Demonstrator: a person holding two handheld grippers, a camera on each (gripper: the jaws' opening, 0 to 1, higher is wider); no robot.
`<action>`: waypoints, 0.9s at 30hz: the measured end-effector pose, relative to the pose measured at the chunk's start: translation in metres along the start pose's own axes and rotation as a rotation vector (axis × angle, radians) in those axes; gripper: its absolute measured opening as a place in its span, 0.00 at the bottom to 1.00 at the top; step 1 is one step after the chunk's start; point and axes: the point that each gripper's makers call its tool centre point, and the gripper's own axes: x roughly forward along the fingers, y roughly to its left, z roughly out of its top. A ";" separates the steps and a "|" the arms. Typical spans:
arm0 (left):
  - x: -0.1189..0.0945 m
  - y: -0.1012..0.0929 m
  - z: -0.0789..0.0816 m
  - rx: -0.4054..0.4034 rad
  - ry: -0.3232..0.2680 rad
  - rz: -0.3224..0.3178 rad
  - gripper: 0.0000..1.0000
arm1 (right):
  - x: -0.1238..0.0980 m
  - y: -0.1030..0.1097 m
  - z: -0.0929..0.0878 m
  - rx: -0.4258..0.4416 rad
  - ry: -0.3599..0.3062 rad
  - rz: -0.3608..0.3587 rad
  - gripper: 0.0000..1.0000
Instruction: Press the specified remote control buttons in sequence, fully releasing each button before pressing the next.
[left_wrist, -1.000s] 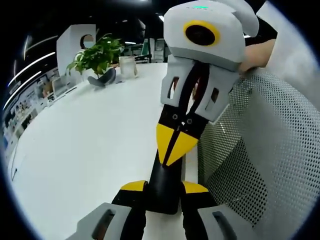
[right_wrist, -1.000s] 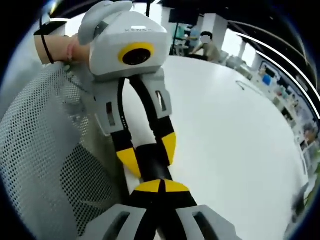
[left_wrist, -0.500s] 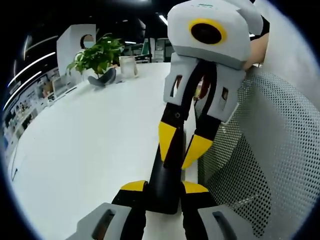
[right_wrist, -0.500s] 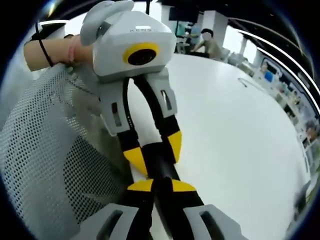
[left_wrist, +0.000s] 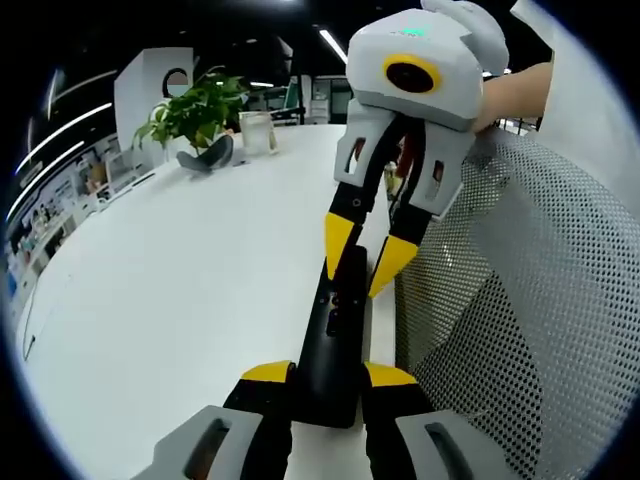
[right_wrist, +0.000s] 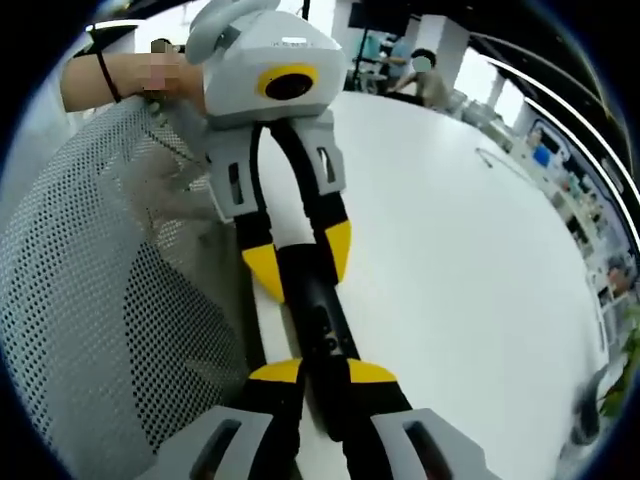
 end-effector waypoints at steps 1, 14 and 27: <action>0.000 0.000 0.000 -0.001 -0.001 0.000 0.25 | -0.001 0.000 -0.001 0.006 -0.007 0.000 0.13; -0.001 -0.001 0.000 -0.013 -0.024 0.004 0.25 | -0.001 -0.004 0.002 0.012 -0.071 0.041 0.13; 0.000 0.000 0.001 -0.009 -0.051 -0.006 0.24 | 0.003 -0.008 0.003 0.030 -0.089 0.023 0.19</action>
